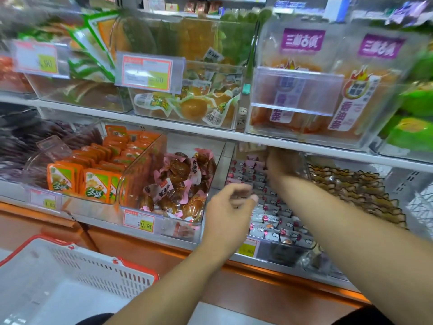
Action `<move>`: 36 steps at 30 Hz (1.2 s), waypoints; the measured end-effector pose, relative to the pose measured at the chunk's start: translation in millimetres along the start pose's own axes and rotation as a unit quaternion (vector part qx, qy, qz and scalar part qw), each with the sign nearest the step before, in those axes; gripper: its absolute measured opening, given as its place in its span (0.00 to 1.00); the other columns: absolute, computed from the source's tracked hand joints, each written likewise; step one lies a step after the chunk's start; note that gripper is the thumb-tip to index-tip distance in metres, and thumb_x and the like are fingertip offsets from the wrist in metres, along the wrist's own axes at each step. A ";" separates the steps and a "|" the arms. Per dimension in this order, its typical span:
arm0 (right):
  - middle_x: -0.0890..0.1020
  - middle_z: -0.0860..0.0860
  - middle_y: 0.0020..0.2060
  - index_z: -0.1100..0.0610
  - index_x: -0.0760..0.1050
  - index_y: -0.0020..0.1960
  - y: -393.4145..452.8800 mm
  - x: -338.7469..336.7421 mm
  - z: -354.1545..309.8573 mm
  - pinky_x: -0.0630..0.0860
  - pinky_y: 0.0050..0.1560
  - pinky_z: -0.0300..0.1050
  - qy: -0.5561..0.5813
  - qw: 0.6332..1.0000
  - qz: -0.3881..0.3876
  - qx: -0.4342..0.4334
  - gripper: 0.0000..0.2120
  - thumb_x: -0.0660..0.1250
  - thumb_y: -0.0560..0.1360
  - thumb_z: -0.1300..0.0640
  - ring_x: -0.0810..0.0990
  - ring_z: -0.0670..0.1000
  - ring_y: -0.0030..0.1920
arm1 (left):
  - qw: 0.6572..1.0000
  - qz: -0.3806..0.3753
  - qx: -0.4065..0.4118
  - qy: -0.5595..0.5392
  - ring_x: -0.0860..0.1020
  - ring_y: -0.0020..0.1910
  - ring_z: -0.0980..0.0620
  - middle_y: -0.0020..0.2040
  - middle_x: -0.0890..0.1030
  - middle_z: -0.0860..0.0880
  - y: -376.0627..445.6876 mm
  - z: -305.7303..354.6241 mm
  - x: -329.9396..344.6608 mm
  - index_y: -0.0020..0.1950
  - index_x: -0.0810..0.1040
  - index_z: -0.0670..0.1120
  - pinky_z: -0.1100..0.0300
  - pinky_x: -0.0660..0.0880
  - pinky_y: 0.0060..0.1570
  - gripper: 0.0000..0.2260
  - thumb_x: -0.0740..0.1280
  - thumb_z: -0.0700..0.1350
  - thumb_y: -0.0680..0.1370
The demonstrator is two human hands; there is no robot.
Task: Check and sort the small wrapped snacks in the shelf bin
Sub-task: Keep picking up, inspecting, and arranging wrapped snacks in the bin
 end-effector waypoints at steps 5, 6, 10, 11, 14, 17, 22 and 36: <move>0.86 0.58 0.46 0.62 0.77 0.49 -41.0 -33.1 13.6 0.82 0.45 0.46 0.333 0.927 -0.084 0.149 0.08 0.60 0.82 0.68 0.85 0.53 0.45 | 0.968 0.084 -0.105 -0.213 0.86 0.44 0.46 0.49 0.85 0.41 -2.7 5.2 -36.7 0.57 0.79 0.45 0.62 0.82 0.40 0.07 0.70 0.40 0.80; 0.85 0.60 0.50 0.66 0.77 0.51 -56.8 -40.1 17.0 0.84 0.44 0.47 0.348 0.917 -0.100 0.168 0.07 0.60 0.81 0.69 0.85 0.55 0.48 | 0.966 0.091 -0.113 -0.214 0.87 0.44 0.45 0.50 0.85 0.41 -4.0 4.6 -42.4 0.57 0.78 0.44 0.61 0.82 0.40 0.07 0.70 0.41 0.80; 0.84 0.63 0.54 0.69 0.77 0.58 -100.1 -57.0 34.1 0.84 0.43 0.43 0.340 0.902 -0.163 0.211 0.09 0.63 0.81 0.67 0.87 0.56 0.47 | 0.969 0.043 -0.131 -0.205 0.86 0.47 0.44 0.51 0.86 0.42 -14.7 1.4 -52.7 0.58 0.79 0.42 0.60 0.82 0.42 0.17 0.74 0.51 0.74; 0.83 0.64 0.55 0.70 0.76 0.60 -102.9 -59.0 39.9 0.85 0.44 0.44 0.341 0.901 -0.164 0.213 0.10 0.63 0.81 0.67 0.87 0.56 0.47 | 0.968 0.029 -0.132 -0.210 0.86 0.47 0.44 0.51 0.86 0.42 -18.0 1.3 -54.0 0.57 0.81 0.42 0.60 0.82 0.43 0.18 0.74 0.51 0.72; 0.81 0.66 0.59 0.70 0.75 0.61 -105.5 -63.2 48.5 0.85 0.46 0.47 0.340 0.895 -0.169 0.233 0.11 0.64 0.81 0.67 0.85 0.58 0.51 | 0.972 0.023 -0.131 -0.193 0.86 0.44 0.46 0.48 0.87 0.40 -24.1 0.7 -57.3 0.54 0.85 0.41 0.63 0.81 0.42 0.10 0.73 0.46 0.77; 0.78 0.64 0.62 0.65 0.77 0.61 -102.8 -68.4 50.4 0.85 0.45 0.49 0.310 0.893 -0.216 0.246 0.15 0.72 0.77 0.59 0.86 0.60 0.51 | 0.974 0.016 -0.131 -0.186 0.87 0.45 0.47 0.48 0.87 0.41 -27.1 2.2 -57.4 0.55 0.84 0.41 0.64 0.81 0.42 0.09 0.71 0.43 0.78; 0.83 0.60 0.59 0.54 0.76 0.66 -99.1 -72.0 53.2 0.84 0.47 0.46 0.171 0.912 -0.298 0.224 0.29 0.76 0.70 0.43 0.87 0.56 0.45 | 0.973 0.007 -0.126 -0.192 0.86 0.48 0.47 0.50 0.87 0.43 -27.5 2.9 -52.1 0.56 0.83 0.42 0.63 0.81 0.46 0.09 0.72 0.42 0.77; 0.86 0.49 0.51 0.49 0.85 0.49 -95.6 -78.9 43.7 0.81 0.48 0.43 0.034 0.951 -0.305 -0.041 0.17 0.77 0.70 0.69 0.85 0.51 0.49 | 0.928 -0.043 -0.222 -0.297 0.85 0.52 0.40 0.54 0.84 0.35 -23.9 5.2 -44.5 0.56 0.81 0.33 0.57 0.84 0.44 0.12 0.70 0.41 0.79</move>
Point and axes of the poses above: each hand's wrist, its own y-axis towards the middle knuckle, its own x-axis out of the palm, z = x × y, the point moved 2 cm from there along y, towards the middle knuckle
